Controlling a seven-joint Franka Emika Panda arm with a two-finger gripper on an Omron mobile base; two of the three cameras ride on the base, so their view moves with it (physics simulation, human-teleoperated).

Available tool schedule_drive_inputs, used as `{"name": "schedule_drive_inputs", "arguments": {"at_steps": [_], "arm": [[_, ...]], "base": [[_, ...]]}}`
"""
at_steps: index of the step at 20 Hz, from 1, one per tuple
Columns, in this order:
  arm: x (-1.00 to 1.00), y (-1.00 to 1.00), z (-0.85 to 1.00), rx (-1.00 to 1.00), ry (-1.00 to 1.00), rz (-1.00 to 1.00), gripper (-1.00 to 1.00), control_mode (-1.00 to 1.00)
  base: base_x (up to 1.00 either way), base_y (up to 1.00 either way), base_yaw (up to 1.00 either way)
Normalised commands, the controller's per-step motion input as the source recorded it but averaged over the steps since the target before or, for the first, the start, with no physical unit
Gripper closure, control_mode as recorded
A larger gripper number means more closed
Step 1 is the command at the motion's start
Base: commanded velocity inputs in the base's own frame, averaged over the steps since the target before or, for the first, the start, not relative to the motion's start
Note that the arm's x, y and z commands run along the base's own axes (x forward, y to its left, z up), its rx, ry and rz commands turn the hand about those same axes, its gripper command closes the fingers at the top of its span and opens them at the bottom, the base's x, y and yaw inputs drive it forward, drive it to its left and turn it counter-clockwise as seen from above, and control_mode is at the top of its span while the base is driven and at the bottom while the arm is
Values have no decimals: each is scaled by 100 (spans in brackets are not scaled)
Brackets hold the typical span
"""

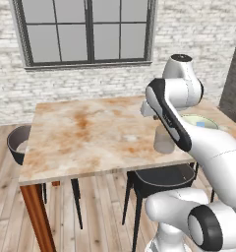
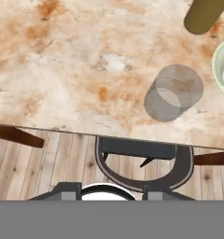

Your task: There are two ice cubes in the ice bowl. Place both ice cubes in the glass cup.

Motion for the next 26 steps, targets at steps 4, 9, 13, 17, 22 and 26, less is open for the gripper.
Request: {"name": "schedule_drive_inputs", "arguments": {"at_steps": [4, 9, 13, 17, 22, 26], "arm": [[-26, -9, -12, -2, 0, -1, -100, -100], [-56, -78, -18, 0, -3, -12, -100, -100], [-7, -99, -2, 0, 0, -29, -100, -100], [1, -100, 0, 1, 0, -30, -100, -100], [29, -100, 0, 0, 0, -29, -100, -100], [37, -100, 0, 3, 0, -29, -100, -100]], "base": [[0, 0, 0], [0, 0, 0], [0, 0, 0], [0, 0, 0], [0, 0, 0], [0, 0, 0]]}}
